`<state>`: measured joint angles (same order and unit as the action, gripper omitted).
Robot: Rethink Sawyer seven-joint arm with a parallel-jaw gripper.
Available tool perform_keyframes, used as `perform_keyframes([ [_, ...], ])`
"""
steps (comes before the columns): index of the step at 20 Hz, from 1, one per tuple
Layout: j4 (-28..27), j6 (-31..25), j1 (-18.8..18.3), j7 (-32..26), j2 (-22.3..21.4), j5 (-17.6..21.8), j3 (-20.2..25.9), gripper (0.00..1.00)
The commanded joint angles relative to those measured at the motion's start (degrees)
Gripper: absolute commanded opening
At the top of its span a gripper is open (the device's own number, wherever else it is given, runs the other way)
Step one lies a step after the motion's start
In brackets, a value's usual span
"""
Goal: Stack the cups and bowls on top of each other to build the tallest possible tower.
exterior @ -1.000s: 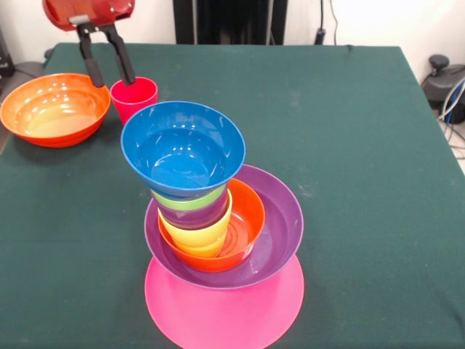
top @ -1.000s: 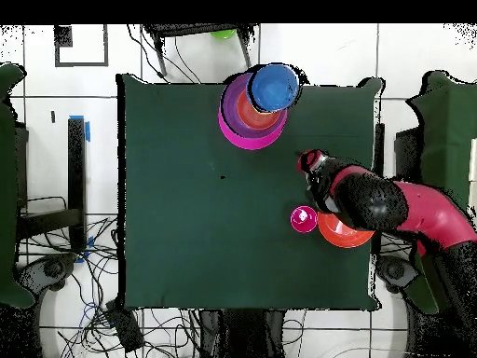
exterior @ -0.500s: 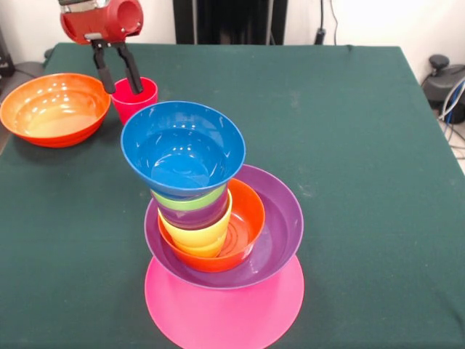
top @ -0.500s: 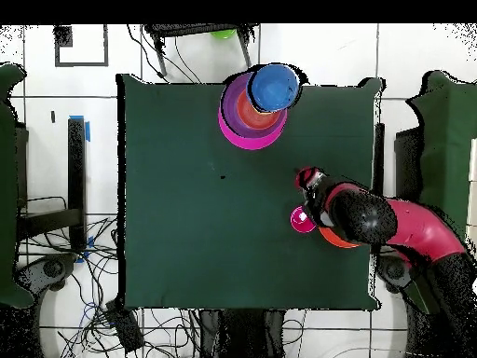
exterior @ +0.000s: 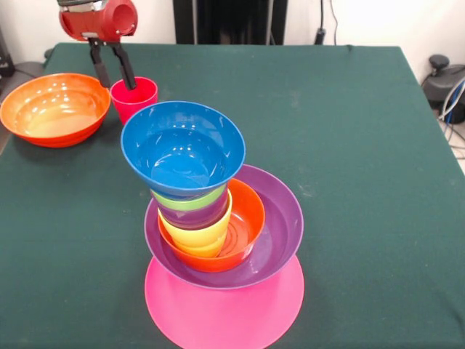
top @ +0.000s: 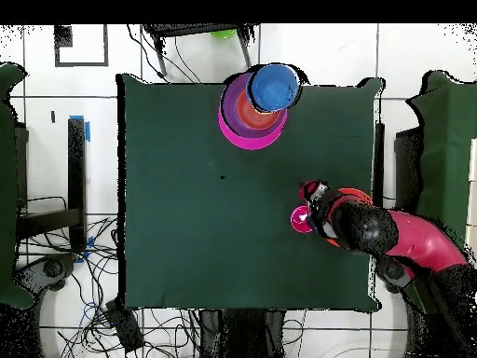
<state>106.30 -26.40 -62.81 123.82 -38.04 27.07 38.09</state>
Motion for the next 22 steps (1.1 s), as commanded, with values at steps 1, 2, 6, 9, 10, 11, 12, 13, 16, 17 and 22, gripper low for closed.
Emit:
perform_keyframes([
  [1,7.2,3.4,3.5,6.4,-1.0,1.0,-6.1,1.00],
  [2,7.9,4.0,3.7,6.9,-1.2,0.9,-6.5,1.00],
  [6,8.3,5.3,4.2,7.1,0.8,0.2,-7.2,1.00],
  [9,8.2,6.8,5.3,7.7,2.1,0.0,-8.1,1.00],
  [10,8.3,7.1,5.5,7.7,2.7,-0.1,-8.4,1.00],
  [11,8.4,7.5,5.7,7.7,2.9,-0.3,-8.7,1.00],
  [12,8.6,7.9,5.9,7.8,3.1,-0.4,-9.0,1.00],
  [13,8.7,8.1,6.1,7.6,3.1,-0.6,-9.2,1.00],
  [16,8.2,9.1,6.7,7.2,4.3,-0.9,-10.3,1.00],
  [17,7.9,9.6,6.9,7.1,4.9,-0.9,-10.6,1.00],
  [22,6.1,12.1,7.7,6.7,8.5,-0.5,-12.4,1.00],
])
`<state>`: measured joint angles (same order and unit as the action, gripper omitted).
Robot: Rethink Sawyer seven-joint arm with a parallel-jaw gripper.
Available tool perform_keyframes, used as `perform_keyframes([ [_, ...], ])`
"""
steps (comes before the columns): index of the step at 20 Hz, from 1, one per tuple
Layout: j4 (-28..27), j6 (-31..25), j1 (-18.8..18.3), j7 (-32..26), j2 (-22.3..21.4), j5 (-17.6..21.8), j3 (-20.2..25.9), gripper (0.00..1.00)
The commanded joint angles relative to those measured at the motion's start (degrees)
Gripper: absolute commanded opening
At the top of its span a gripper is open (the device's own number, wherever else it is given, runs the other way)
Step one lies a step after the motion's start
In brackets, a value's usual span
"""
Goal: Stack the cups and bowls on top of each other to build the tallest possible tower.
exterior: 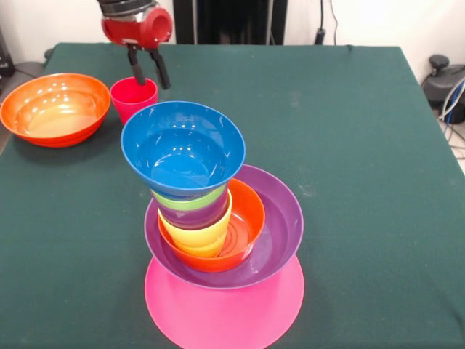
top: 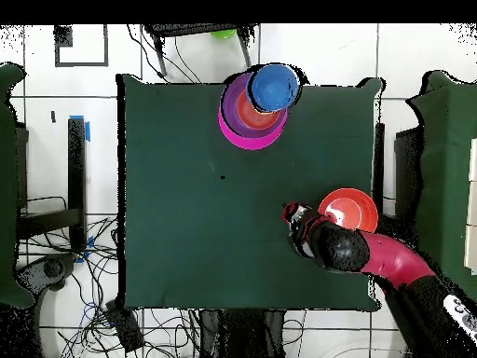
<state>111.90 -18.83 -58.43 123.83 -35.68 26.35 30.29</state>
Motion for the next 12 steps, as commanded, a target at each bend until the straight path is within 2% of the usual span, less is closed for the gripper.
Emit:
perform_keyframes([
  [1,0.1,5.0,3.5,6.7,6.8,0.2,-4.9,1.00],
  [8,-2.6,5.9,4.5,5.2,9.6,-0.4,-5.5,1.00],
  [12,-3.2,5.4,5.0,4.9,8.9,-0.2,-6.9,1.00],
])
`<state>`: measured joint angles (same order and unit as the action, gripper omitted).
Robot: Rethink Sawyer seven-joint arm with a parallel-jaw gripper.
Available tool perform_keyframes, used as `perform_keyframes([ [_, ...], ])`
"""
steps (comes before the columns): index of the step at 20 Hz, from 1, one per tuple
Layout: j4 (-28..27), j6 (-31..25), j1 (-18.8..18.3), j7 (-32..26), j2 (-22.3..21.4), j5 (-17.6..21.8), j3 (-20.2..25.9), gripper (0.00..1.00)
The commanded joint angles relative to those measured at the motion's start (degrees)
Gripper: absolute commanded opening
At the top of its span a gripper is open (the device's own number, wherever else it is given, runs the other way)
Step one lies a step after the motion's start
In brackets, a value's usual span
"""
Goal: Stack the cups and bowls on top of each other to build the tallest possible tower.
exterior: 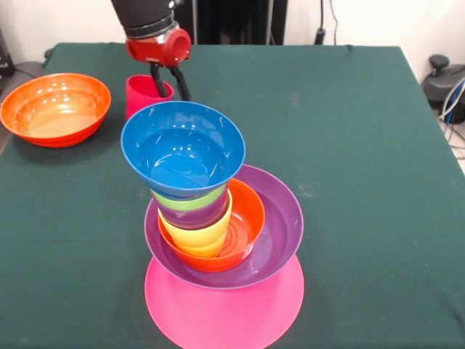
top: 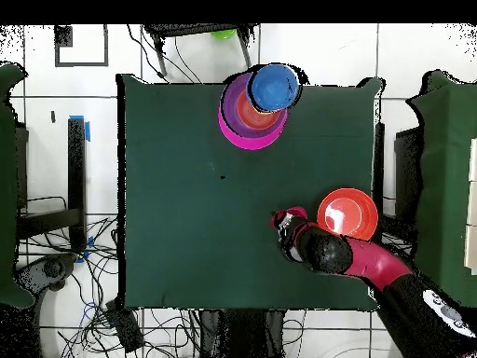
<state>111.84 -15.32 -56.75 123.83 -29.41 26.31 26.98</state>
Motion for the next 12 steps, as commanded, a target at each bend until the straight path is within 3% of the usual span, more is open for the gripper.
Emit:
perform_keyframes([
  [1,-3.0,1.8,3.4,4.9,2.4,-0.2,-3.8,1.00],
  [12,-2.3,2.8,4.2,5.6,-1.7,-0.3,-6.8,1.00],
])
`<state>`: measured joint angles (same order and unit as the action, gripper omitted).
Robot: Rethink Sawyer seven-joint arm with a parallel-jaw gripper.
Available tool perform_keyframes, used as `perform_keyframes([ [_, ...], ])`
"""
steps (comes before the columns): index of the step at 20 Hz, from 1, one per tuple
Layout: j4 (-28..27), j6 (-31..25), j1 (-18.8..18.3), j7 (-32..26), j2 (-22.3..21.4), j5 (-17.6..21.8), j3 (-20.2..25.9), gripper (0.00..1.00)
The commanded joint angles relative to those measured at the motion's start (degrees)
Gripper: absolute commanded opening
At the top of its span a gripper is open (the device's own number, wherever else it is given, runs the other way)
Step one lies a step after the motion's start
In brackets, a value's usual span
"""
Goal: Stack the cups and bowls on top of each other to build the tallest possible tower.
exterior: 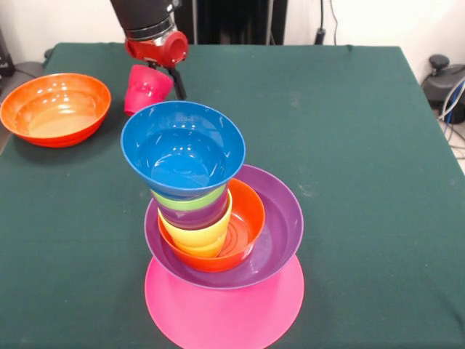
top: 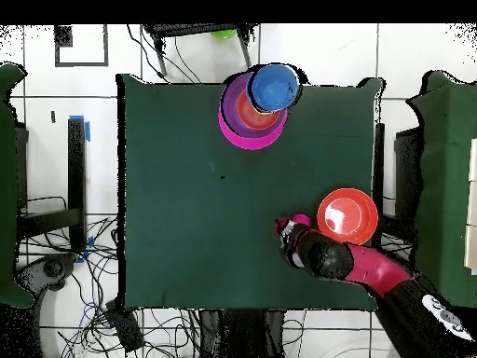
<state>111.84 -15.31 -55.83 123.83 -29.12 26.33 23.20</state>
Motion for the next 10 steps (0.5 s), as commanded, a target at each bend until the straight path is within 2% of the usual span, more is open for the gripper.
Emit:
perform_keyframes([
  [1,-2.4,2.9,3.6,5.7,-2.3,-0.2,-3.5,1.00],
  [3,-2.7,3.2,3.7,5.1,-2.6,0.2,-3.6,1.00],
  [4,-2.8,4.4,3.9,4.9,-2.7,0.6,-3.9,0.00],
  [7,-2.9,7.6,4.8,6.2,-2.6,1.0,-4.7,0.00],
  [10,-3.0,8.5,5.1,5.9,-2.5,0.7,-4.6,0.00],
])
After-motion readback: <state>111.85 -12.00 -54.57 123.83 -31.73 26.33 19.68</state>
